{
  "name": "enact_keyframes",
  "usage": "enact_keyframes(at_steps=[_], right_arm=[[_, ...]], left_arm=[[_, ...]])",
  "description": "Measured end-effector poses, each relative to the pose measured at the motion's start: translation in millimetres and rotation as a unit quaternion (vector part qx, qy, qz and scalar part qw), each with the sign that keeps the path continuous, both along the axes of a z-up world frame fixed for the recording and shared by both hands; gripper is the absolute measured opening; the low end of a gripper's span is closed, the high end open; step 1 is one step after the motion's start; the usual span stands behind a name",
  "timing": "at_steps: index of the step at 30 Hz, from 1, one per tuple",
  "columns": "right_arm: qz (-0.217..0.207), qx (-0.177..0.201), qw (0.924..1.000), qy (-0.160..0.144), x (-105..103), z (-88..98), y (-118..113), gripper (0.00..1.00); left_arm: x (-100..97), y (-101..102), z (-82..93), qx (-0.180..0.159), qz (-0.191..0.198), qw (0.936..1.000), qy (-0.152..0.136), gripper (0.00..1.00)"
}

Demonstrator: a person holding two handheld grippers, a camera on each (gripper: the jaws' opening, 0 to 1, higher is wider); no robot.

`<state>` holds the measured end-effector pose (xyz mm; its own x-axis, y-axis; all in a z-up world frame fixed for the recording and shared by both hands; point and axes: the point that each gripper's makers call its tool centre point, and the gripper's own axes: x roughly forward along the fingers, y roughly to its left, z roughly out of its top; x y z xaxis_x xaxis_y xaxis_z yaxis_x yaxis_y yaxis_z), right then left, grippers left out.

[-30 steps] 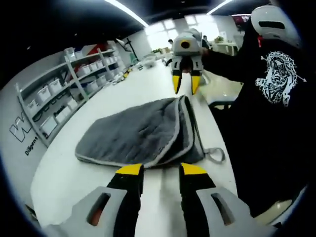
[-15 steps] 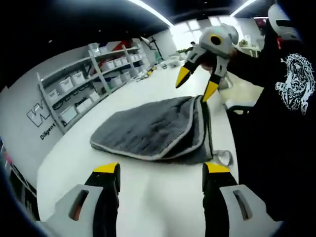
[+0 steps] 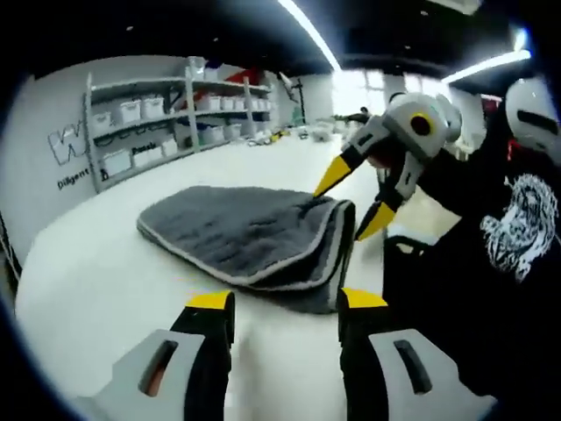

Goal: Open the folded towel by lifting each exposed corner and separating the folded layers until the towel lies flat within the target outline without major curled edges

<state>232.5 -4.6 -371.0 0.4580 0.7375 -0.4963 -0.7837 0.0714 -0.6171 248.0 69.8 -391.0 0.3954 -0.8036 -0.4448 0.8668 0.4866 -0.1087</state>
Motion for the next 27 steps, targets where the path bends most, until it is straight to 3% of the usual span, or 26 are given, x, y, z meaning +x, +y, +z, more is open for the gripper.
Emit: enact_keyframes(at_steps=[3, 4, 7, 8, 10, 11, 12, 17, 20, 21, 24, 27], right_arm=[[-0.004, 0.005, 1.0000, -0.004, 5.0, 7.8, 0.7, 0.32], [-0.006, 0.005, 0.9999, -0.007, 7.7, 11.2, -0.6, 0.33], [-0.012, 0.014, 0.9998, -0.008, 13.7, 22.5, -3.7, 0.40], [-0.013, 0.025, 0.9996, -0.004, 15.2, 27.4, -3.6, 0.47], [-0.020, 0.065, 0.9976, 0.017, 16.9, 39.2, 0.3, 0.77], [-0.022, 0.083, 0.9960, 0.024, 18.9, 46.6, 1.5, 0.91], [-0.025, 0.105, 0.9939, 0.024, 21.8, 56.1, 1.6, 0.99], [-0.034, 0.116, 0.9920, 0.035, 32.6, 84.4, -14.1, 1.00], [-0.039, 0.095, 0.9947, 0.009, 42.3, 99.2, -25.2, 1.00], [-0.041, 0.091, 0.9949, 0.005, 45.8, 106.2, -28.3, 1.00], [-0.039, 0.083, 0.9958, -0.004, 52.8, 128.5, -34.7, 1.00], [-0.040, 0.082, 0.9958, -0.006, 62.3, 160.7, -41.6, 1.00]], left_arm=[[-6.3, -9.1, 2.6, -0.054, -0.001, 0.9979, 0.036, 0.65], [-6.5, -9.5, 2.6, -0.064, 0.006, 0.9969, 0.046, 0.66], [-4.0, -9.2, 7.0, -0.086, 0.024, 0.9949, 0.046, 0.74], [-1.9, -9.9, 11.8, -0.103, 0.035, 0.9930, 0.046, 0.82], [-0.4, -12.0, 20.1, -0.130, 0.044, 0.9894, 0.046, 0.96], [-0.4, -14.2, 27.6, -0.153, 0.049, 0.9857, 0.048, 0.99], [-0.1, -14.8, 32.8, -0.167, 0.053, 0.9835, 0.046, 1.00], [3.6, -13.9, 42.2, -0.204, 0.089, 0.9730, 0.061, 1.00], [4.7, -13.8, 39.3, -0.216, 0.114, 0.9661, 0.084, 1.00], [6.8, -13.9, 37.4, -0.224, 0.131, 0.9611, 0.094, 1.00], [1.8, -19.1, 31.7, -0.225, 0.136, 0.9585, 0.110, 1.00], [0.4, -22.0, 29.4, -0.246, 0.164, 0.9471, 0.126, 1.00]])
